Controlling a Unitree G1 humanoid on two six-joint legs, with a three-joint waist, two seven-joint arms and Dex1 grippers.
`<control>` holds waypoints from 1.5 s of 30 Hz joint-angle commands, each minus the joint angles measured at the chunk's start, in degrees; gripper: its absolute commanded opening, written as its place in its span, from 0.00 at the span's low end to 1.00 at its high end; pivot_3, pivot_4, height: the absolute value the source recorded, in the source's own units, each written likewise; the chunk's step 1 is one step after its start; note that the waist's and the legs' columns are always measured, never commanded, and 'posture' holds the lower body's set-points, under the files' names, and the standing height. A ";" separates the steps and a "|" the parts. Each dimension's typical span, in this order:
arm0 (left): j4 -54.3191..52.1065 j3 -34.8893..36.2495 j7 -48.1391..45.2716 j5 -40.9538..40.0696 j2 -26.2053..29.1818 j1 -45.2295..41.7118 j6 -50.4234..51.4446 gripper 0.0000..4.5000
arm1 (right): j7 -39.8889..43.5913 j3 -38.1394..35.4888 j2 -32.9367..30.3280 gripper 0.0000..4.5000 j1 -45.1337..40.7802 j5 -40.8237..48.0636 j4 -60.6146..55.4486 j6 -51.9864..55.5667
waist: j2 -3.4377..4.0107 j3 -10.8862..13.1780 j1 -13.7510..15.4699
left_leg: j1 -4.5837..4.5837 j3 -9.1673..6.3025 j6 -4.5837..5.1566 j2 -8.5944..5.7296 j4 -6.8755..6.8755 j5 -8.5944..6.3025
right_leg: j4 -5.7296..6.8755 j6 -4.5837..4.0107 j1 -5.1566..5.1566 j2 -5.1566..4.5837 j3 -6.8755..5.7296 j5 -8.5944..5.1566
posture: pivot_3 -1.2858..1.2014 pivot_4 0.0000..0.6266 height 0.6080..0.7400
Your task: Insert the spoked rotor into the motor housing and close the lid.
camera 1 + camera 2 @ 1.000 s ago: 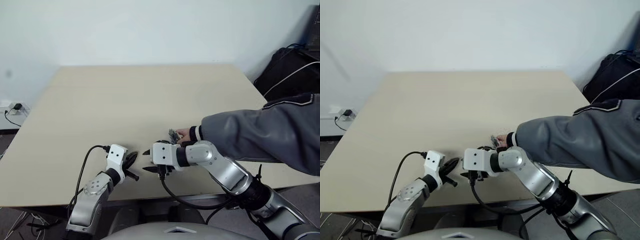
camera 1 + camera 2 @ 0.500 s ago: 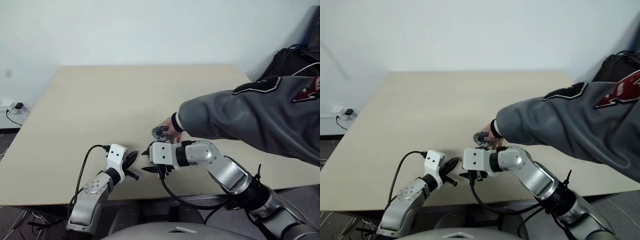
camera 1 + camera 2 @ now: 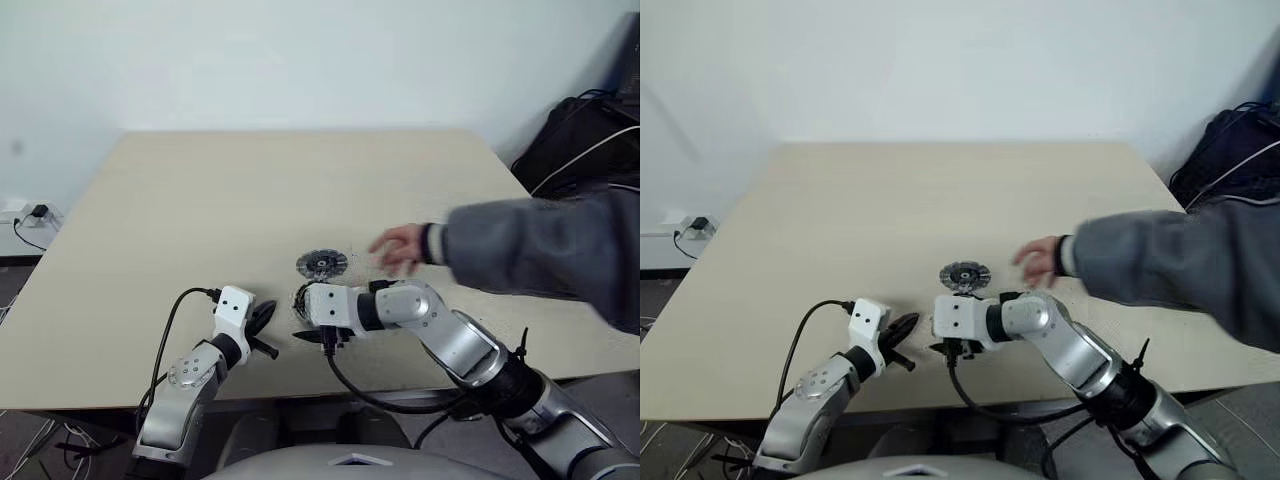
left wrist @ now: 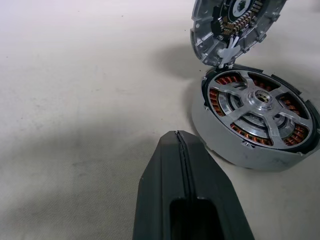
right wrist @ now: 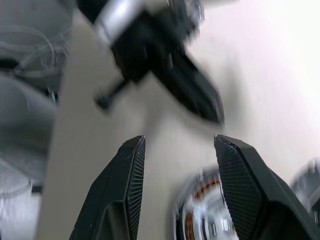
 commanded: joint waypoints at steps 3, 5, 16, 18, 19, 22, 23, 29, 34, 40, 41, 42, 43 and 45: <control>-0.23 0.06 -0.51 -0.50 -0.09 -0.98 -0.58 0.00 | 1.01 0.70 -0.96 0.52 -1.39 -4.09 4.45 -1.92 | 0.01 0.00 -0.02 | 0.01 0.00 -0.01 0.01 0.00 0.01 | 0.02 -0.01 -0.01 0.01 0.00 -0.01 | 0.52 0.00 1.00; -0.34 0.09 -0.44 -0.48 -0.13 -0.92 -0.50 0.00 | 1.46 1.04 -1.06 0.52 -1.41 -5.21 6.37 -2.56 | 0.01 0.00 -0.03 | 0.00 0.00 -0.01 0.01 0.00 0.01 | 0.02 -0.01 0.00 0.01 0.00 -0.01 | 0.52 0.00 1.00; -0.59 0.38 0.11 -0.47 -0.23 -0.51 -0.55 0.00 | 3.39 1.28 0.74 0.52 -1.32 -8.43 11.36 -4.08 | 0.00 -0.01 -0.04 | 0.01 0.00 -0.01 0.01 0.02 0.01 | 0.03 0.00 0.01 0.01 0.00 0.00 | 0.52 0.00 1.00; -0.59 0.37 0.25 -0.46 -0.26 -0.52 -0.56 0.00 | 3.36 1.28 0.91 0.52 -1.39 -9.27 11.94 -4.00 | 0.00 -0.01 -0.05 | 0.01 0.00 -0.01 0.01 0.02 0.01 | 0.03 0.00 0.02 0.01 0.00 0.00 | 0.52 0.00 1.00; -0.62 0.37 0.29 -0.48 -0.28 -0.49 -0.57 0.00 | 3.26 1.25 0.96 0.48 -1.39 -9.76 12.07 -3.89 | 0.01 -0.01 -0.05 | 0.01 0.00 -0.01 0.01 0.03 0.01 | 0.03 0.00 0.02 0.01 0.00 0.00 | 0.52 0.00 1.00; -0.71 0.36 0.37 -0.52 -0.33 -0.33 -0.62 0.00 | 2.88 1.10 1.15 0.30 -1.26 -10.96 12.22 -3.62 | 0.01 -0.04 -0.04 | 0.02 0.00 -0.01 0.01 0.05 0.01 | 0.04 0.00 0.03 0.01 0.01 0.00 | 0.52 0.00 1.00; -0.72 0.35 0.38 -0.53 -0.35 -0.28 -0.63 0.00 | 2.73 1.04 1.21 0.23 -1.19 -11.31 12.20 -3.58 | -0.02 -0.06 -0.05 | 0.02 0.00 -0.01 0.01 0.05 0.01 | 0.04 0.00 0.04 0.01 0.00 0.00 | 0.52 0.00 1.00; -0.59 0.27 0.37 -0.54 -0.53 -0.33 -0.72 0.00 | 2.27 0.25 1.27 0.01 -0.81 -11.94 11.57 -3.35 | 0.01 -0.07 -0.19 | 0.05 0.00 -0.10 0.02 0.09 0.07 | 0.07 0.04 0.06 0.01 0.02 0.07 | 0.52 0.00 1.00; -0.52 0.15 0.34 -0.53 -0.65 -0.30 -0.80 0.00 | 1.36 -2.29 1.74 0.01 0.51 -10.77 8.31 0.95 | 0.01 -0.07 -0.05 | 0.04 0.00 -0.11 0.02 0.11 0.07 | 0.07 0.06 0.05 0.00 0.04 0.10 | 0.52 0.00 1.00; -0.44 0.06 0.48 -0.46 -0.88 0.01 -0.93 0.00 | -1.68 -6.77 4.29 0.01 4.07 -7.90 0.05 18.05 | 0.02 -0.06 0.47 | -0.02 0.00 -0.07 0.02 0.10 0.04 | 0.05 0.02 0.00 -0.01 0.04 0.10 | 0.52 0.00 1.00; -0.44 0.06 0.48 -0.50 -0.97 0.10 -0.95 0.00 | -2.73 -7.23 5.02 0.01 4.76 -7.78 -1.40 22.58 | 0.02 -0.07 0.51 | -0.04 0.00 -0.06 0.02 0.10 0.04 | 0.05 0.00 -0.02 -0.03 0.04 0.10 | 0.52 0.00 1.00; -0.43 0.06 0.48 -0.50 -1.04 0.16 -0.95 0.00 | -3.74 -7.45 5.62 0.01 5.20 -7.67 -2.65 26.56 | 0.03 -0.07 0.56 | -0.04 0.00 -0.06 0.02 0.09 0.04 | 0.05 -0.02 -0.03 -0.03 0.04 0.10 | 0.52 0.00 1.00; -0.41 0.04 0.49 -0.46 -1.11 0.21 -0.96 0.00 | -4.73 -7.59 6.16 0.01 5.51 -7.51 -3.68 29.79 | 0.03 -0.07 0.62 | -0.05 -0.01 -0.06 0.02 0.08 0.03 | 0.05 -0.03 -0.03 -0.03 0.03 0.09 | 0.52 0.00 1.00; -0.36 -0.06 0.44 -0.37 -1.24 0.27 -0.94 0.00 | -7.36 -8.39 7.90 0.01 6.12 -7.00 -5.45 35.76 | 0.05 -0.09 0.66 | -0.05 -0.01 -0.05 0.02 0.08 0.03 | 0.05 -0.04 -0.03 -0.04 0.02 0.09 | 0.52 0.00 1.00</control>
